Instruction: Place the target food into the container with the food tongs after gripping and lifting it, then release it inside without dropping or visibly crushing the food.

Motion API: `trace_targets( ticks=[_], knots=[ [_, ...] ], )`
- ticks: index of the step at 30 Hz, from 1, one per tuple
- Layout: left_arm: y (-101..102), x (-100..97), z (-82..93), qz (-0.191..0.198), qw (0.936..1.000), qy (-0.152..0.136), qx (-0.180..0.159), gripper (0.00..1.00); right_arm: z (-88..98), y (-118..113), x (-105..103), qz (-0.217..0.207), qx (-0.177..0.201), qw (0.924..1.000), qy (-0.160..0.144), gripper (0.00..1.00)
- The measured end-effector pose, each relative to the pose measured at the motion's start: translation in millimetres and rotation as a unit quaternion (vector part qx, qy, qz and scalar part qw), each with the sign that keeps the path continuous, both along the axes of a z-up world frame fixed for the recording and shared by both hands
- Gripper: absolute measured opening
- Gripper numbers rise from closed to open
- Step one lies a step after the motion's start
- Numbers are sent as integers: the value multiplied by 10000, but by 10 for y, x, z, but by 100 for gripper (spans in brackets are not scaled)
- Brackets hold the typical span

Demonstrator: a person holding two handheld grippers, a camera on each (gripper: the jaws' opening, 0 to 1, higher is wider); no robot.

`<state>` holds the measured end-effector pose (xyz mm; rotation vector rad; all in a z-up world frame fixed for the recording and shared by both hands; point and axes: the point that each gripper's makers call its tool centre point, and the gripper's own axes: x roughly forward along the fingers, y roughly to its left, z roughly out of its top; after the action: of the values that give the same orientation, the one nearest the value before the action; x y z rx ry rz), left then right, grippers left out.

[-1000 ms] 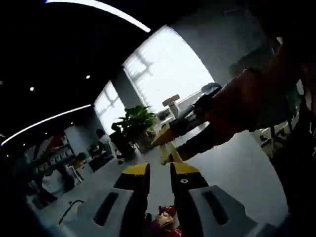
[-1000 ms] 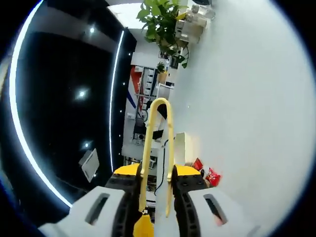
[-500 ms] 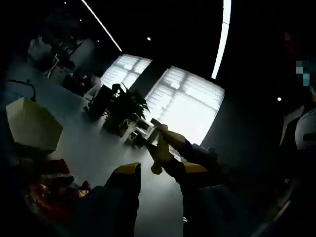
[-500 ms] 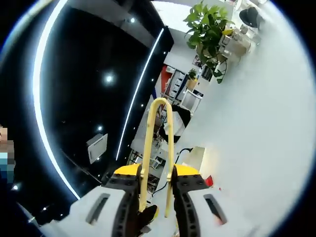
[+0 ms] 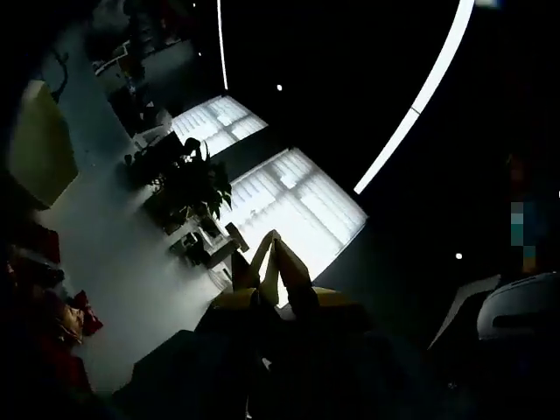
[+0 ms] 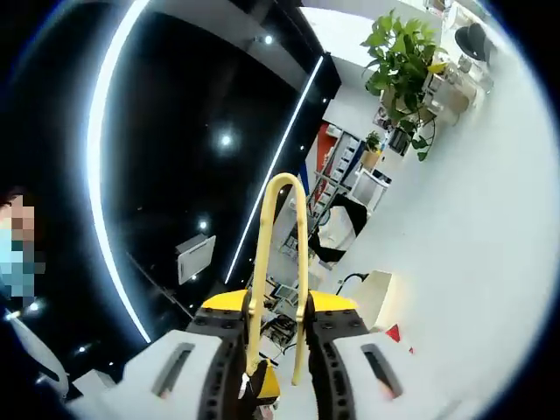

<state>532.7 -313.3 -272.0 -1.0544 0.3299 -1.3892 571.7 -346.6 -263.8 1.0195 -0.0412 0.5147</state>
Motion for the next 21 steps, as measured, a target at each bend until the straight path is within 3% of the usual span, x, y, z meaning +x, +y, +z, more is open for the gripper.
trace_targets(
  ticks=[4, 7, 8, 11, 14, 21],
  knots=[
    [-24, -9, 28, -41, 9999, 63, -138, 20, 62, 32, -9, 77, -72, 9998, -166, 21],
    [6, 43, 33, 146, 9997, 83, -180, 8, 129, 41, -24, 103, 15, 9994, -331, 21],
    [12, 37, 43, 116, 9997, 61, -216, 8, 132, 60, -36, 167, 7, 9993, -341, 21],
    [42, -16, 106, -112, 9980, 270, -552, 7, 179, 83, -60, 235, -45, 9986, -473, 22],
    [120, -9, 178, -85, 9946, 403, -952, 4, 214, 129, -74, 416, 19, 9980, -481, 23],
    [151, -54, 207, -139, 9945, 297, -993, 3, 255, 178, -122, 595, -323, 9961, -558, 26]
  ],
)
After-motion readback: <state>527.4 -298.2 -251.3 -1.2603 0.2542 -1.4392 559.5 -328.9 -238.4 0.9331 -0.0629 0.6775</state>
